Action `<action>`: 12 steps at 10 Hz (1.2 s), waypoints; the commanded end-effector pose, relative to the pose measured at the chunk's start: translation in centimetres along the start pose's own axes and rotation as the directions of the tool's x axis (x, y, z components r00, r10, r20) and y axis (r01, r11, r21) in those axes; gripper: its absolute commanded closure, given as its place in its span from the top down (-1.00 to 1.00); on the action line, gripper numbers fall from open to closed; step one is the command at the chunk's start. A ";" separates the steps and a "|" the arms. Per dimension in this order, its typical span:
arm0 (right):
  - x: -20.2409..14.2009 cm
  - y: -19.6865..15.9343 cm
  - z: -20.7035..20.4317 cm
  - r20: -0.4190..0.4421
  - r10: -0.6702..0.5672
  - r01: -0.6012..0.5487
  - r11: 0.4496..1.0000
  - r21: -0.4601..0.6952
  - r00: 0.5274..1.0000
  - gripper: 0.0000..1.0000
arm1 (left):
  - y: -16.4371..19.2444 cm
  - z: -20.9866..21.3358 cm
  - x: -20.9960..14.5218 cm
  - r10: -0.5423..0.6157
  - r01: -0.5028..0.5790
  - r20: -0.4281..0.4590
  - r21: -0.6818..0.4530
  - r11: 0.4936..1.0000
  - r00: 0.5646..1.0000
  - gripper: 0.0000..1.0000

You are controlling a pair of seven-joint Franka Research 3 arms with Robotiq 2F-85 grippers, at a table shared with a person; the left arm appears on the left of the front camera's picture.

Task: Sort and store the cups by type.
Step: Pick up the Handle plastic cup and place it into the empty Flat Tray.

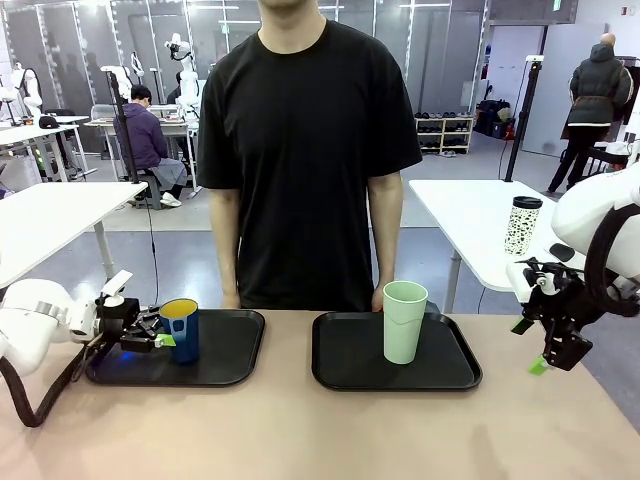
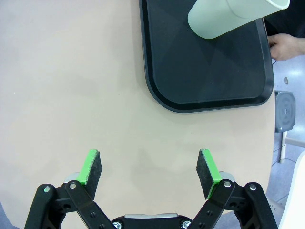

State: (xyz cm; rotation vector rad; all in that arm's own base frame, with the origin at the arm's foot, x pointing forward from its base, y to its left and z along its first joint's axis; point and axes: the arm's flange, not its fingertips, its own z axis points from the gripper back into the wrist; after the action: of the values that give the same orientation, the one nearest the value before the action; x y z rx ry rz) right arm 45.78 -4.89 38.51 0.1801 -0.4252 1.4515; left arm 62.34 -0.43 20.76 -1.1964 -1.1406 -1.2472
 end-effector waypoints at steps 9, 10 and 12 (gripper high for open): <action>0.0 0.1 -0.1 -0.009 0.007 -0.007 1.000 0.000 1.000 1.00 | -6.8 6.6 6.2 0.087 0.013 -0.398 0.241 0.970 0.913 1.00; 0.0 0.1 -0.1 -0.009 0.007 -0.007 1.000 0.000 1.000 1.00 | -7.2 6.4 7.3 0.117 0.004 -0.455 0.256 0.967 0.883 1.00; 0.0 0.1 -0.1 -0.009 0.007 -0.007 1.000 0.000 1.000 1.00 | -7.9 5.7 8.6 0.180 -0.010 -0.524 0.311 0.950 0.833 1.00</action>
State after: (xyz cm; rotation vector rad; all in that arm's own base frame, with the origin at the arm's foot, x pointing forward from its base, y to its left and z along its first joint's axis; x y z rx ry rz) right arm 45.78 -4.90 38.51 0.1803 -0.4252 1.4513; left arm 55.74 6.50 29.47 -0.6207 -0.8626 -1.2132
